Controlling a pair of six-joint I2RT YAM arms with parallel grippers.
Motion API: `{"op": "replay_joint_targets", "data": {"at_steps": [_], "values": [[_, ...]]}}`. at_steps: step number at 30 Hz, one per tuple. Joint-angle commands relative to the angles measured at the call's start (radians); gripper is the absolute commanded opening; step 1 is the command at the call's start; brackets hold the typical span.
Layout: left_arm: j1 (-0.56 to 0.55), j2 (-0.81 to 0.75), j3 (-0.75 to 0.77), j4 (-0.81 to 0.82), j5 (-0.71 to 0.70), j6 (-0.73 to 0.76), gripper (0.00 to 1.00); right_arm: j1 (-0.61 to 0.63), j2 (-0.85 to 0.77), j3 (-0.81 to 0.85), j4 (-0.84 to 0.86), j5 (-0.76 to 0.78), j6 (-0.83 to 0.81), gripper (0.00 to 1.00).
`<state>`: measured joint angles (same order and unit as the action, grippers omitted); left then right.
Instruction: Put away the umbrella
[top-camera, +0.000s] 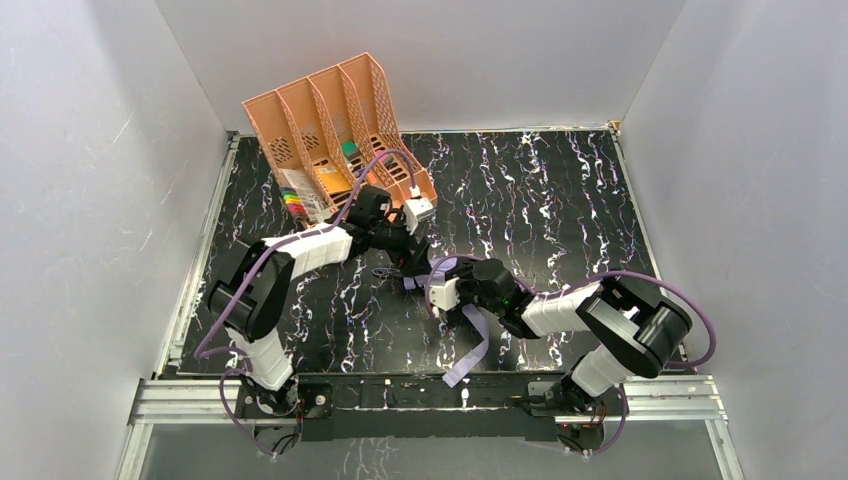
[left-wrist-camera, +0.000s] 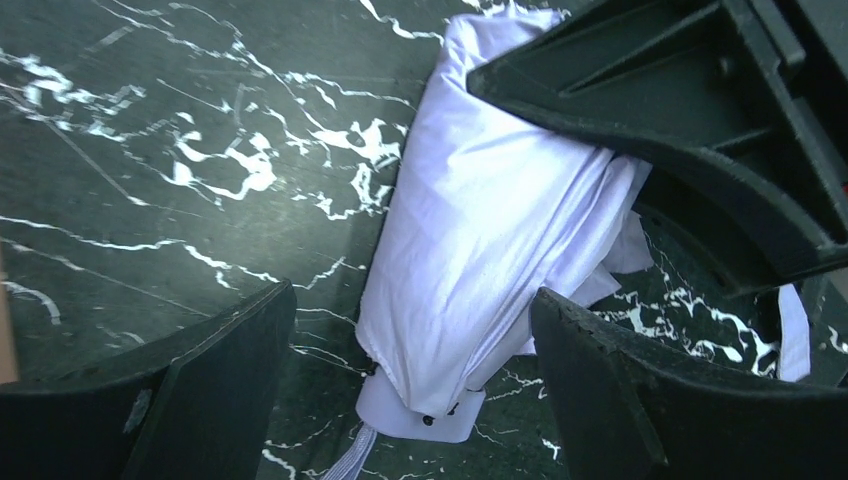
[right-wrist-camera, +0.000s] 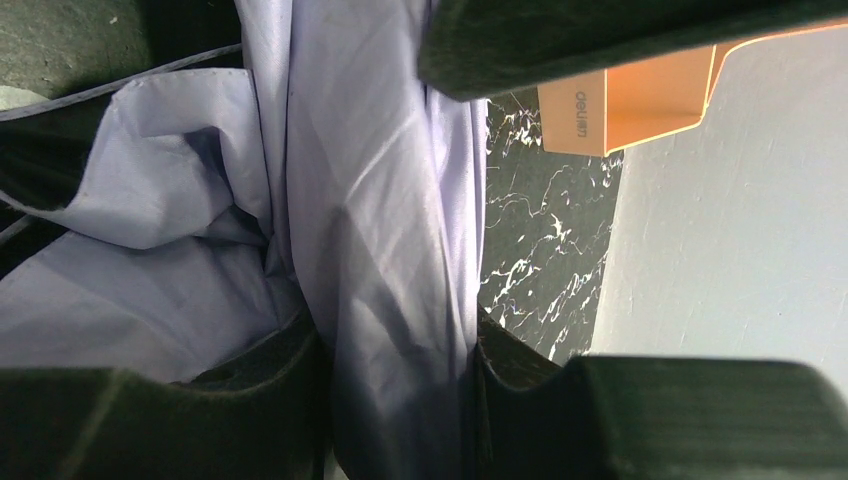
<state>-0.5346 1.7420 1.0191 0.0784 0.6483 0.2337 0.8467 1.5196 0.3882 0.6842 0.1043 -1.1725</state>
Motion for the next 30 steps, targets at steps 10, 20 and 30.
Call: {"op": "replay_joint_targets", "data": {"at_steps": [10, 20, 30], "values": [[-0.016, 0.151, 0.122, -0.125, 0.129, 0.087, 0.86, 0.021, 0.024, -0.026, -0.134, -0.054, -0.004, 0.02], [-0.076, 0.213, 0.125, -0.232, 0.030, 0.152, 0.59, 0.026, 0.012, -0.029, -0.112, -0.057, 0.024, 0.02], [-0.103, 0.229, 0.102, -0.267, -0.209, 0.155, 0.00, 0.026, -0.082, -0.002, -0.179, -0.079, 0.115, 0.19]]}}
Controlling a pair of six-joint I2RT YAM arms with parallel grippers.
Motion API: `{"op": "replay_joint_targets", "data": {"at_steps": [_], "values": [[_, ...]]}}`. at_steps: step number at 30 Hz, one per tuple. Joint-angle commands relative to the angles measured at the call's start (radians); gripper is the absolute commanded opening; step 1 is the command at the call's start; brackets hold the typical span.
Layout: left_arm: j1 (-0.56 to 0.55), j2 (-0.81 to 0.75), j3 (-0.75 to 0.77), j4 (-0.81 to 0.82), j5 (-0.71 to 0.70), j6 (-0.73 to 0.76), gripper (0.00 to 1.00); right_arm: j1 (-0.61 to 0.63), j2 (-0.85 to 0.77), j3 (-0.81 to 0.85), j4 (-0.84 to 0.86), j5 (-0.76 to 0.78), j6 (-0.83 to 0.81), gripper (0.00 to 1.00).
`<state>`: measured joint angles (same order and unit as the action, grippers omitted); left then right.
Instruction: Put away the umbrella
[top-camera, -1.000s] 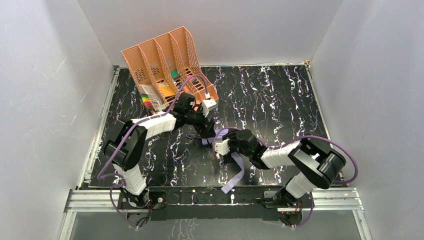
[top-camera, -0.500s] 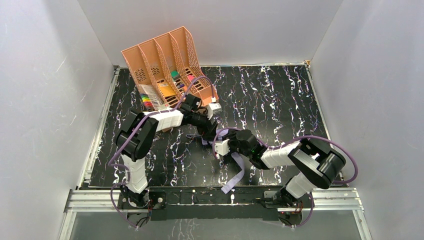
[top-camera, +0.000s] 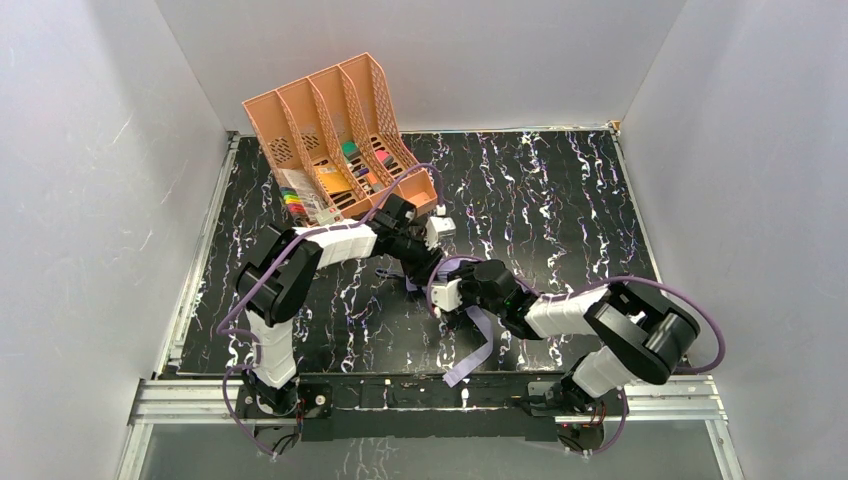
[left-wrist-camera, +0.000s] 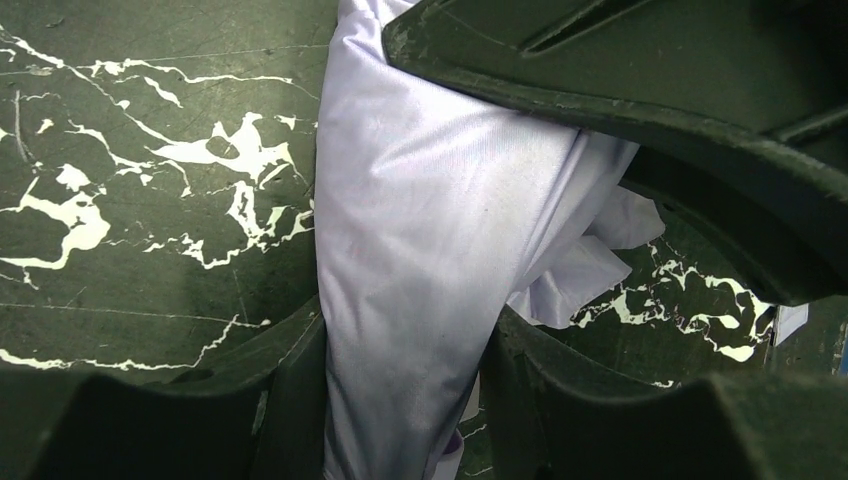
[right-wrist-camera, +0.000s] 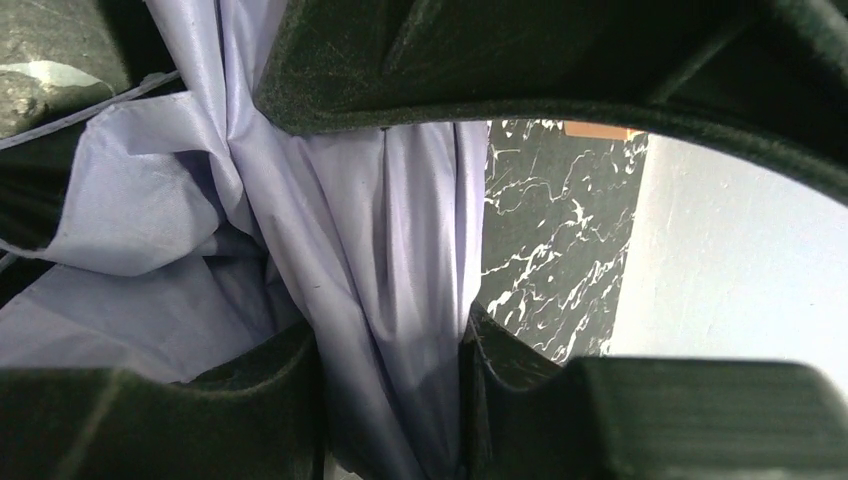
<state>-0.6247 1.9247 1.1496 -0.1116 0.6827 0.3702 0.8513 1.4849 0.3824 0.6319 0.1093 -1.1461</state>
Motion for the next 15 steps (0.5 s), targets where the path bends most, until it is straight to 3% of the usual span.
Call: {"op": "replay_joint_targets", "data": {"at_steps": [1, 5, 6, 7, 12, 15], "values": [[-0.013, 0.049, -0.028, -0.077, -0.260, 0.014, 0.00, 0.021, -0.067, 0.011, -0.145, -0.082, 0.113, 0.26], [-0.013, 0.054, -0.032, -0.067, -0.305, -0.003, 0.00, 0.020, -0.177, 0.045, -0.235, -0.033, 0.282, 0.48], [-0.013, 0.057, -0.040, -0.064, -0.338, -0.012, 0.00, 0.020, -0.292, 0.045, -0.279, 0.025, 0.465, 0.68], [-0.013, 0.055, -0.040, -0.066, -0.352, -0.016, 0.00, 0.019, -0.336, 0.037, -0.295, 0.038, 0.521, 0.72], [-0.012, 0.035, -0.051, -0.056, -0.420, -0.038, 0.00, 0.020, -0.623, -0.023, -0.363, 0.079, 0.822, 0.73], [-0.011, 0.022, -0.060, -0.047, -0.452, -0.048, 0.00, 0.019, -0.827, -0.061, -0.430, 0.213, 1.072, 0.71]]}}
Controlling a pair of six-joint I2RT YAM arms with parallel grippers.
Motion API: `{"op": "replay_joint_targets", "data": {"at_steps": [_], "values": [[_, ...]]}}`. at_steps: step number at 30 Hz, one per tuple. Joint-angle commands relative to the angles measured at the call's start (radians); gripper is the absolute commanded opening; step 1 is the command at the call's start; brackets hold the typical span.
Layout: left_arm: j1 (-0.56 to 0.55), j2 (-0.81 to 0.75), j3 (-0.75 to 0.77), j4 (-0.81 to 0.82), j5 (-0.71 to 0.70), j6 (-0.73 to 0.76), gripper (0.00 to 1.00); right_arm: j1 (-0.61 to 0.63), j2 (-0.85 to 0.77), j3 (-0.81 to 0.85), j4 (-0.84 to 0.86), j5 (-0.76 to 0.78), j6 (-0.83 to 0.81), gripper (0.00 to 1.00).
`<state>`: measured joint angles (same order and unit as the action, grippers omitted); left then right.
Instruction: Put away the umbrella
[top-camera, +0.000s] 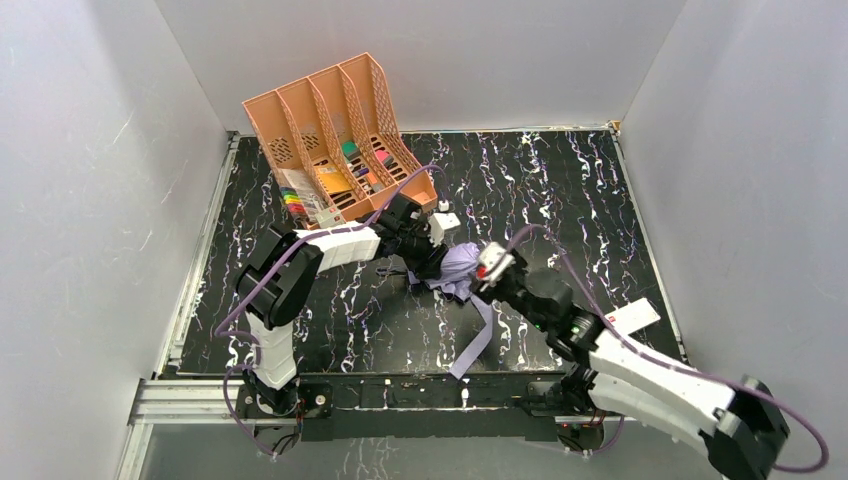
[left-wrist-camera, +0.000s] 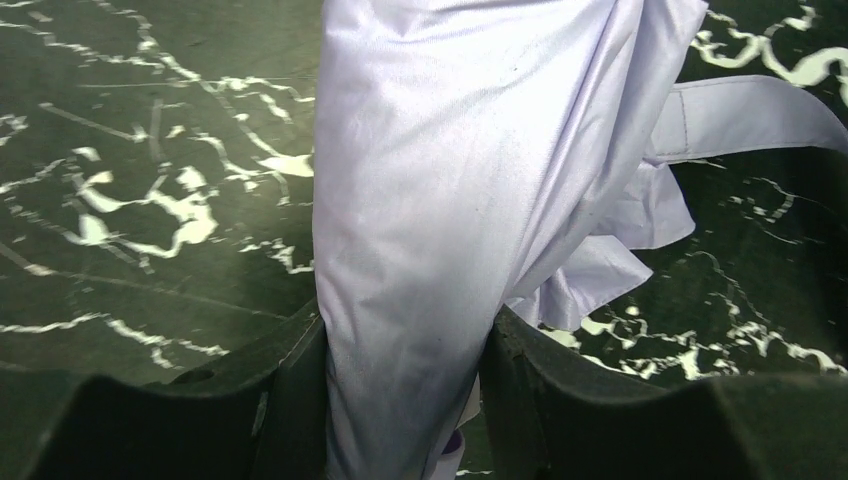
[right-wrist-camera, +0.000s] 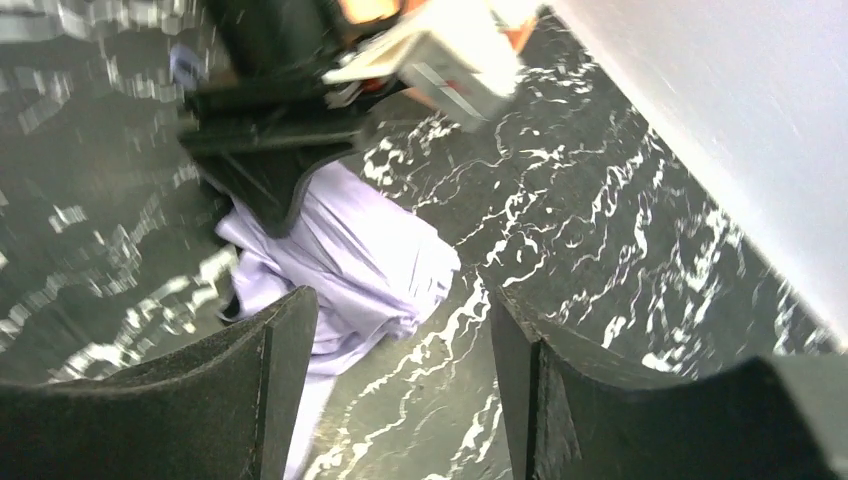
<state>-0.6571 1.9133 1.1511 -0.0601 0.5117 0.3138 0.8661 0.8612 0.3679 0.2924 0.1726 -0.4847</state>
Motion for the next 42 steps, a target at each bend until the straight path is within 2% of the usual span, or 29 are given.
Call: {"op": "replay_joint_targets", "data": {"at_steps": [1, 3, 6, 12, 14, 17, 19, 23, 28, 33, 38, 40, 42], "values": [[0.022, 0.029, -0.064, -0.094, -0.287, 0.002, 0.00, 0.005, -0.264, -0.046, -0.145, 0.195, 0.494, 0.71], [0.024, 0.023, -0.065, -0.089, -0.288, -0.008, 0.00, 0.004, -0.347, -0.026, -0.265, 0.244, 0.652, 0.67], [0.024, 0.023, -0.061, -0.087, -0.284, -0.020, 0.00, 0.004, -0.336, 0.035, -0.431, 0.246, 0.780, 0.66], [0.024, 0.034, -0.035, -0.100, -0.292, -0.048, 0.00, -0.049, -0.067, 0.225, -0.669, 0.235, 0.861, 0.73], [0.024, 0.029, -0.036, -0.093, -0.294, -0.057, 0.00, -0.140, 0.021, 0.270, -0.722, 0.129, 0.880, 0.75], [0.024, 0.027, -0.034, -0.089, -0.298, -0.073, 0.00, -0.317, 0.157, 0.304, -0.750, -0.080, 0.865, 0.77], [0.024, 0.029, -0.029, -0.094, -0.297, -0.084, 0.00, -0.363, 0.220, 0.323, -0.748, -0.150, 0.855, 0.77], [0.024, 0.036, -0.021, -0.099, -0.295, -0.094, 0.00, -0.368, 0.327, 0.354, -0.728, -0.254, 0.858, 0.76], [0.024, 0.038, -0.026, -0.101, -0.292, -0.095, 0.00, -0.367, 0.418, 0.371, -0.703, -0.304, 0.887, 0.73], [0.024, 0.043, -0.020, -0.105, -0.310, -0.093, 0.00, -0.359, 0.504, 0.365, -0.694, -0.286, 0.908, 0.65], [0.024, 0.042, -0.006, -0.106, -0.317, -0.105, 0.00, -0.294, 0.583, 0.388, -0.746, -0.181, 0.917, 0.51], [0.025, 0.046, -0.001, -0.106, -0.328, -0.109, 0.00, -0.269, 0.589, 0.388, -0.766, -0.129, 0.931, 0.40], [0.025, 0.051, 0.008, -0.107, -0.349, -0.117, 0.00, -0.247, 0.572, 0.368, -0.775, -0.115, 0.956, 0.24]]}}
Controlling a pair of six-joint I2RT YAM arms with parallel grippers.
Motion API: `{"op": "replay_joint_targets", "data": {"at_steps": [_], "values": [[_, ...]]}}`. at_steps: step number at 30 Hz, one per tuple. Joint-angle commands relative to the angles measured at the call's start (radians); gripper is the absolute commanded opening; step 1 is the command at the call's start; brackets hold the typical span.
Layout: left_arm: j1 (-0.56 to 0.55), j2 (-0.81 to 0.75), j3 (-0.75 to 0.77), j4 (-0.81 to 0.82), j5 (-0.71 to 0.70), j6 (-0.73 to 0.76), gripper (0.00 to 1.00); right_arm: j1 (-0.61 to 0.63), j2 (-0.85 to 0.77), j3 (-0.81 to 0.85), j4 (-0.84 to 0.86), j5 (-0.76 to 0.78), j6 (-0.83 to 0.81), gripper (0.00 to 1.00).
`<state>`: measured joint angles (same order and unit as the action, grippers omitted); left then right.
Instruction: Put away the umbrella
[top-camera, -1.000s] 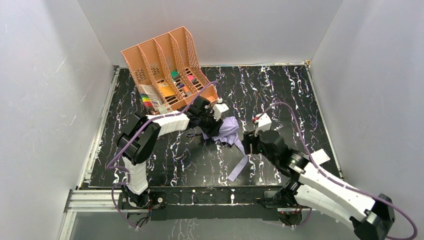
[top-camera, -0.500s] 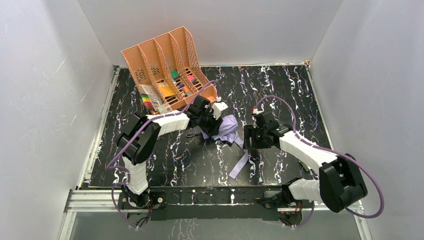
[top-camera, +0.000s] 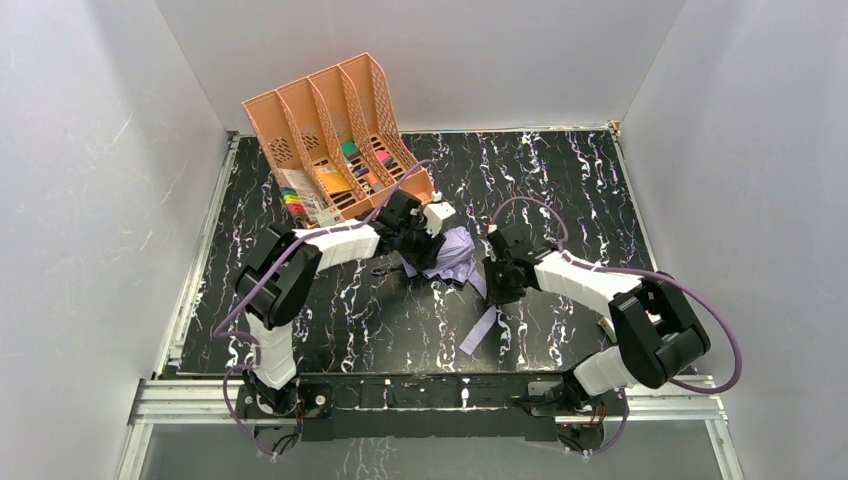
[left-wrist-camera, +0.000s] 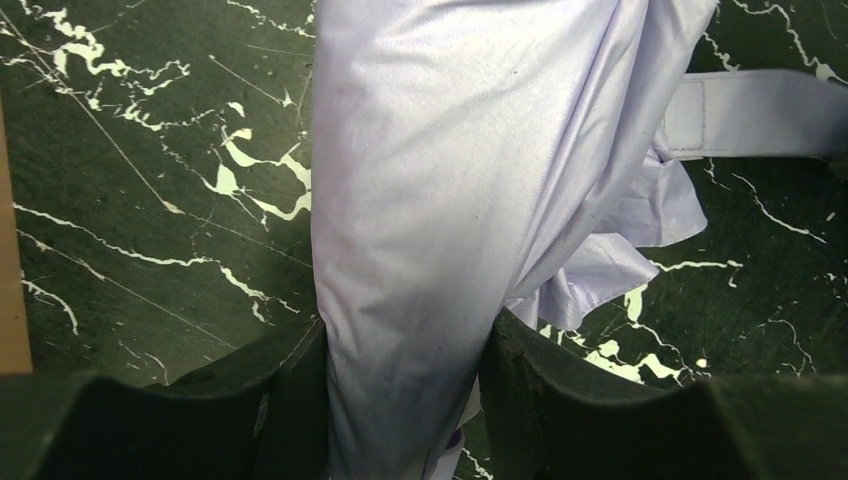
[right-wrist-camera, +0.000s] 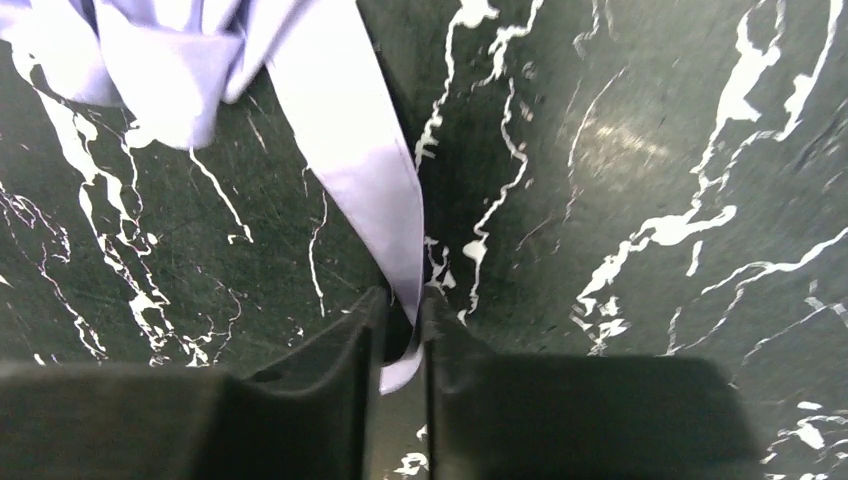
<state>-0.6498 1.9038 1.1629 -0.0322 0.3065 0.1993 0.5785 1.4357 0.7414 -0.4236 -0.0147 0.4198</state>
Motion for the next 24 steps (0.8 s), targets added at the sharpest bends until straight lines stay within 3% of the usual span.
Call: {"op": "replay_joint_targets", "data": {"at_steps": [1, 3, 4, 14, 24], "values": [[0.019, 0.065, 0.003, -0.139, -0.155, -0.009, 0.00, 0.054, -0.015, -0.021, -0.066, 0.076, 0.065, 0.19], [0.027, 0.078, 0.023, -0.150, -0.177, -0.028, 0.00, 0.076, -0.049, -0.061, -0.081, 0.069, 0.094, 0.03], [0.034, 0.085, 0.029, -0.151, -0.183, -0.041, 0.00, 0.086, -0.070, -0.075, -0.084, 0.054, 0.107, 0.00], [0.087, 0.136, 0.110, -0.187, -0.233, -0.089, 0.00, 0.264, -0.162, -0.084, -0.094, -0.226, 0.191, 0.00], [0.111, 0.148, 0.139, -0.210, -0.263, -0.109, 0.00, 0.318, -0.240, -0.103, 0.014, -0.455, 0.273, 0.00]]}}
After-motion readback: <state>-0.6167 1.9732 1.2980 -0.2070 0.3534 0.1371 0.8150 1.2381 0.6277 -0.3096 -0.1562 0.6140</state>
